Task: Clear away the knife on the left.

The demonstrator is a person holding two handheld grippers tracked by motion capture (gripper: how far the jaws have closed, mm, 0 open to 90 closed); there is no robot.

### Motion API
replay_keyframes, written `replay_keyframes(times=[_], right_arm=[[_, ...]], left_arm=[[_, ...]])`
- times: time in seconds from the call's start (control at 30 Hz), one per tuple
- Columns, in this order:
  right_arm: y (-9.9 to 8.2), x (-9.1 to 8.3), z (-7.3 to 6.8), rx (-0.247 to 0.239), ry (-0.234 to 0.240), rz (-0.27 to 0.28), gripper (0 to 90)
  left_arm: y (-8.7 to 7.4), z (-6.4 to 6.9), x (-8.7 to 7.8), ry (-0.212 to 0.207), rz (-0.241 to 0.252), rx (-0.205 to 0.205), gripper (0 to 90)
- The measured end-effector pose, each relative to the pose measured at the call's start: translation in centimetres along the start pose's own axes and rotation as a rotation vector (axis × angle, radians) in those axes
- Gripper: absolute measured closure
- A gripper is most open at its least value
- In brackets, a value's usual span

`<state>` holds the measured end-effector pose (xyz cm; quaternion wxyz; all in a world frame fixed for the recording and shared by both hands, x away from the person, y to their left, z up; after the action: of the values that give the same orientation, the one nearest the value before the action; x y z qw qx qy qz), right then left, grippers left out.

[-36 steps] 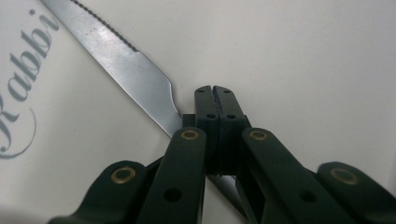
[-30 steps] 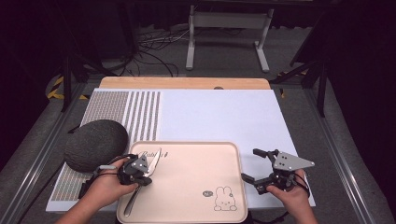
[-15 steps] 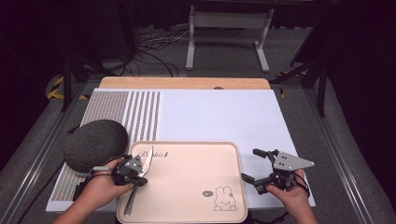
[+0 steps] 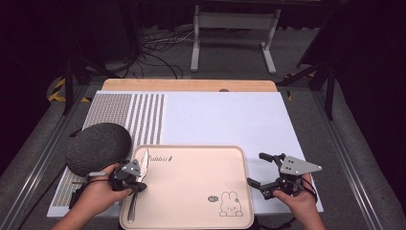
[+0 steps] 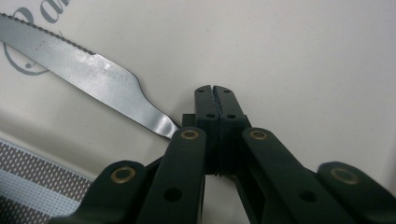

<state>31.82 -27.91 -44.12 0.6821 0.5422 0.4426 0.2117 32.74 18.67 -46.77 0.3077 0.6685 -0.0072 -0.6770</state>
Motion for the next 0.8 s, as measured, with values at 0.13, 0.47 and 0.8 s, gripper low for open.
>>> replay_keyframes(times=[0.13, 0.47, 0.8], right_arm=[[0.0, -0.01, 0.01, 0.001, 0.0, 0.0, 4.5], [0.02, 0.02, 0.01, 0.002, 0.001, 0.001, 4.5], [0.02, -0.01, 0.0, 0.003, 0.001, 0.001, 4.5]], left_arm=[[-0.11, -0.1, -0.07, -0.001, -0.001, -0.001, 90.0], [-0.31, -0.15, -0.16, 0.002, -0.002, -0.003, 90.0], [-0.13, 0.04, -0.23, 0.002, 0.002, 0.0, 81.7]])
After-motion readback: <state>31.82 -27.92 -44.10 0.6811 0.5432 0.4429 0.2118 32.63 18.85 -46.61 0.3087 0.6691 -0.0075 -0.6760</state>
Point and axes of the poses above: each handheld gripper's, and its own axes: x roughly forward along the jaws, y roughly out of its top, z roughly to its right, the point moved 2 cm from there along x, roughly forward along the jaws, and after that the axes turned 2 degrees about -z, right-handed, at the moved point
